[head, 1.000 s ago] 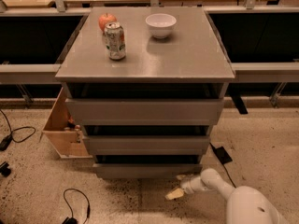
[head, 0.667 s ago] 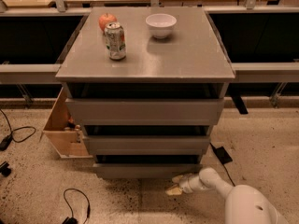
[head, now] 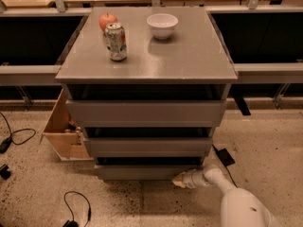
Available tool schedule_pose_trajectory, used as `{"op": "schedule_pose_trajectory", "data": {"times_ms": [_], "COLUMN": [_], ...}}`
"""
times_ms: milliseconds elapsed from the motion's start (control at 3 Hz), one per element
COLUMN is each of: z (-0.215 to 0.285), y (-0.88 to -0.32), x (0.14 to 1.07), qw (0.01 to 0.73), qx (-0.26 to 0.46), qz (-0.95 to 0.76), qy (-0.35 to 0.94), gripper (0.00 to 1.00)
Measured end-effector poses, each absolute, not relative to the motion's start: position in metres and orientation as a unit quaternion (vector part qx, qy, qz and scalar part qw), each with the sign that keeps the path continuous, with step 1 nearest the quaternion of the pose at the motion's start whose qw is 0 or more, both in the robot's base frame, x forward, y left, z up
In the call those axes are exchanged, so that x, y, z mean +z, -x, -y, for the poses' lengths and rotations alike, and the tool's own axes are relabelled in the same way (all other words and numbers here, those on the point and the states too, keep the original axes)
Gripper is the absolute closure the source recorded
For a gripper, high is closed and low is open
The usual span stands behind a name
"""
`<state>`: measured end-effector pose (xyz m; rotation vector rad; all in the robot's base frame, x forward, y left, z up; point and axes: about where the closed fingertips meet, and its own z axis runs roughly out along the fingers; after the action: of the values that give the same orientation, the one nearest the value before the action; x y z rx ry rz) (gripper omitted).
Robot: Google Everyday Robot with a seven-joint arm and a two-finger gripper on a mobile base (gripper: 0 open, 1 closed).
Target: Close bottom drawer
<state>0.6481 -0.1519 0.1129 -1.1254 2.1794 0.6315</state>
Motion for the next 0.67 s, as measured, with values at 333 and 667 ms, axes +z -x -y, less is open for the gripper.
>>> {"op": "schedule_pose_trajectory", "data": {"times_ms": [333, 667], "z": [0.1552, 0.1552], "y": [-0.6537, -0.6537], "x": [0.1137, 0.1137], "qw": [0.306, 0.306], "qx": [0.235, 0.235], "qz": [-0.820, -0.820], "qy": [0.423, 0.423], "gripper": [1.00, 1.00]}}
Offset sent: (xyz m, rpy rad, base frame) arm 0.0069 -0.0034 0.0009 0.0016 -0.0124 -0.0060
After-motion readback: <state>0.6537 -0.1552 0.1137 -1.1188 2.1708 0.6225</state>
